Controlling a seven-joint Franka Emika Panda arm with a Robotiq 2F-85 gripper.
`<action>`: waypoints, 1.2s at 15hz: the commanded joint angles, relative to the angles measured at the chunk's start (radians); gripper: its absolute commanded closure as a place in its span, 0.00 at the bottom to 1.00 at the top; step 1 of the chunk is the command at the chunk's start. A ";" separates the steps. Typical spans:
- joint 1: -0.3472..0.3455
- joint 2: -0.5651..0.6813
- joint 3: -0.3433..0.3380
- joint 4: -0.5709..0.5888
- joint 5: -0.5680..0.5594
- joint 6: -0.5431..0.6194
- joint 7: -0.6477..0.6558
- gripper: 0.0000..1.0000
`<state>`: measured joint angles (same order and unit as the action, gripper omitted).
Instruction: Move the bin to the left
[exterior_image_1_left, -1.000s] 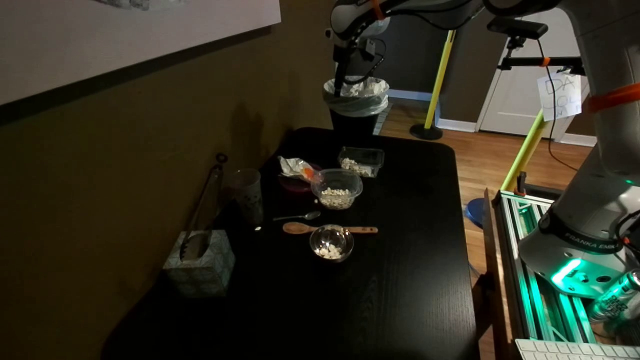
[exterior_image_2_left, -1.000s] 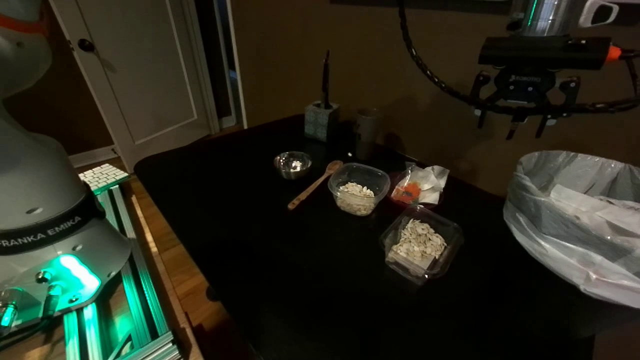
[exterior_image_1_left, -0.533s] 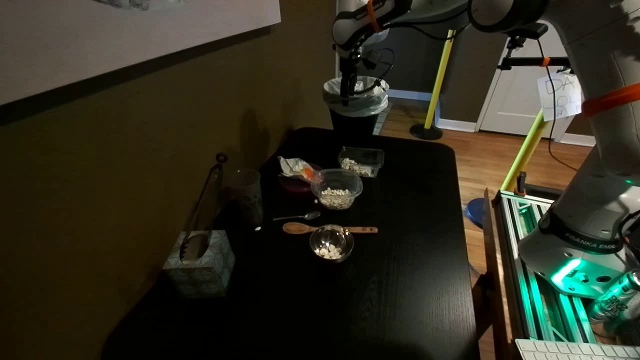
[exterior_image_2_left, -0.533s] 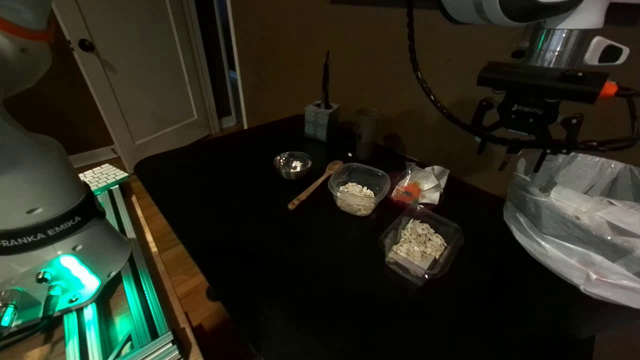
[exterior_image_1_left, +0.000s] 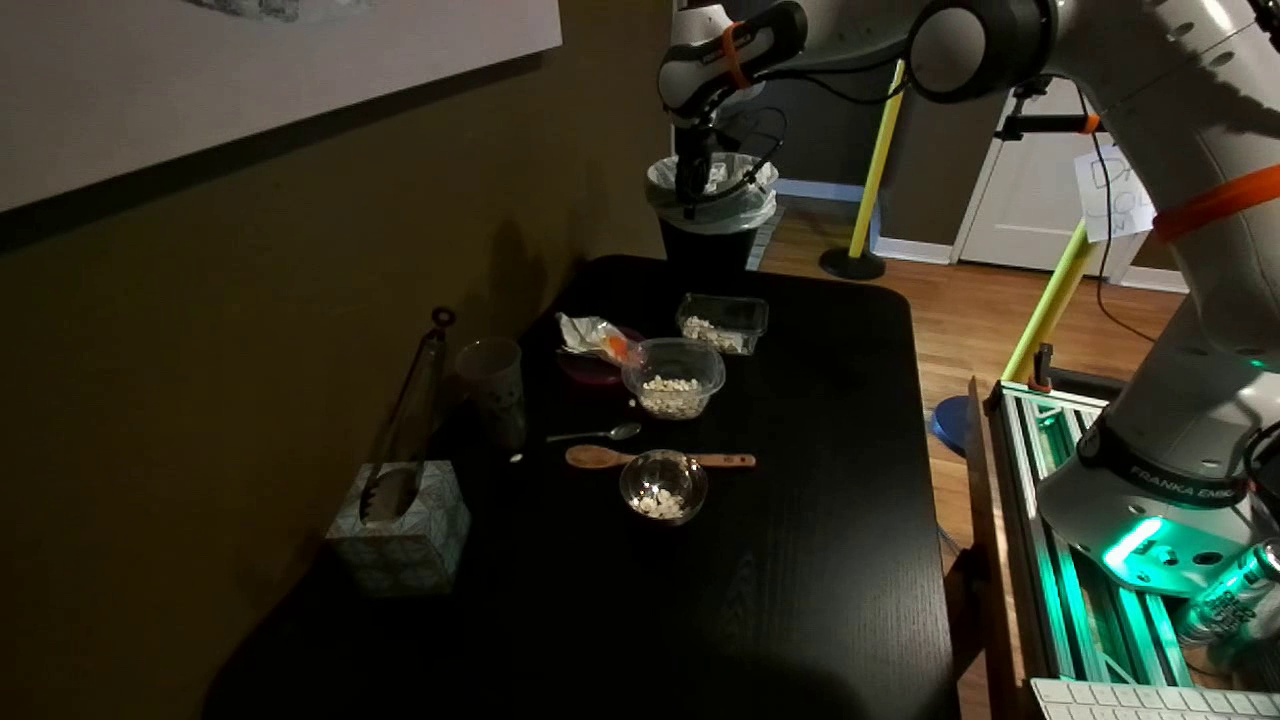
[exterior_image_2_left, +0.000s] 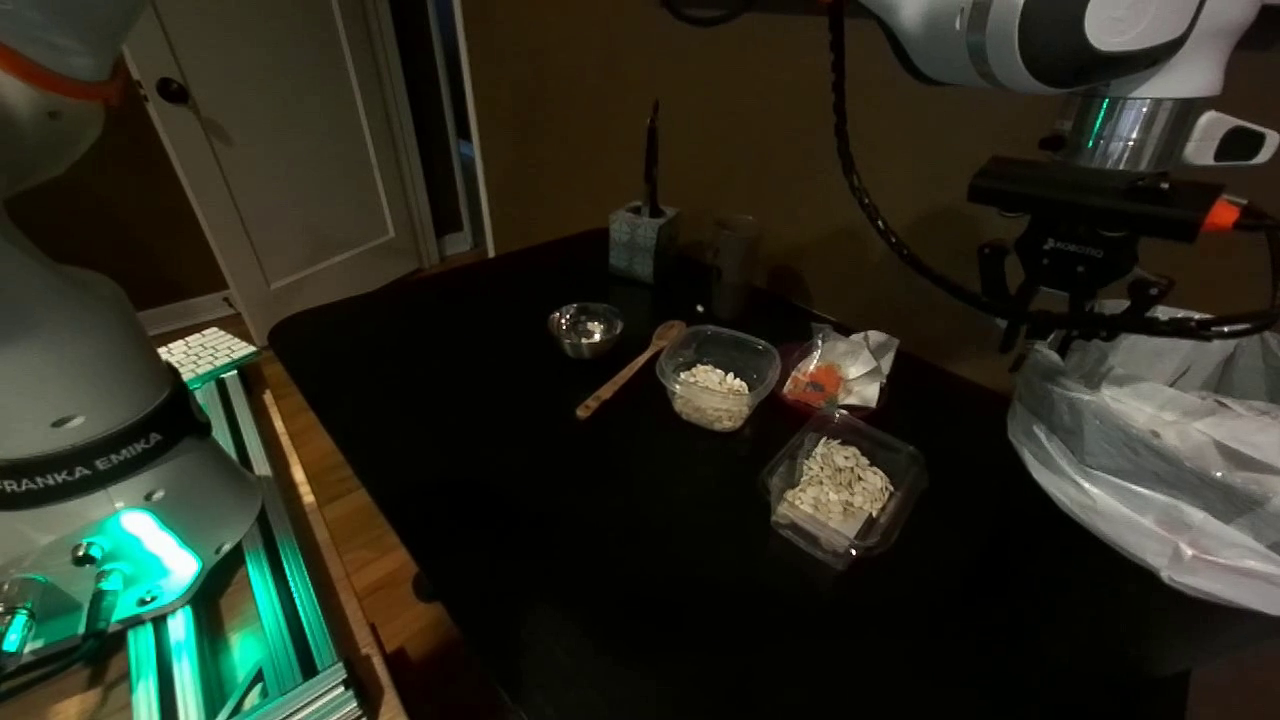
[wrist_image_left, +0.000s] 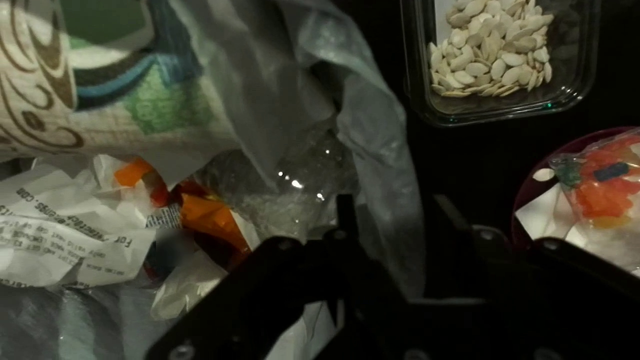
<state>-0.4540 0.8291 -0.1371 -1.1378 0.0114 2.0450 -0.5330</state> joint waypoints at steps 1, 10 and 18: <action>-0.005 0.056 0.000 0.093 -0.026 -0.038 0.041 0.87; 0.007 0.078 -0.026 0.131 -0.038 -0.029 0.087 0.99; 0.027 -0.066 -0.064 -0.022 -0.074 0.037 0.087 0.99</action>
<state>-0.4493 0.8574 -0.1754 -1.0559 -0.0287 2.0464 -0.4575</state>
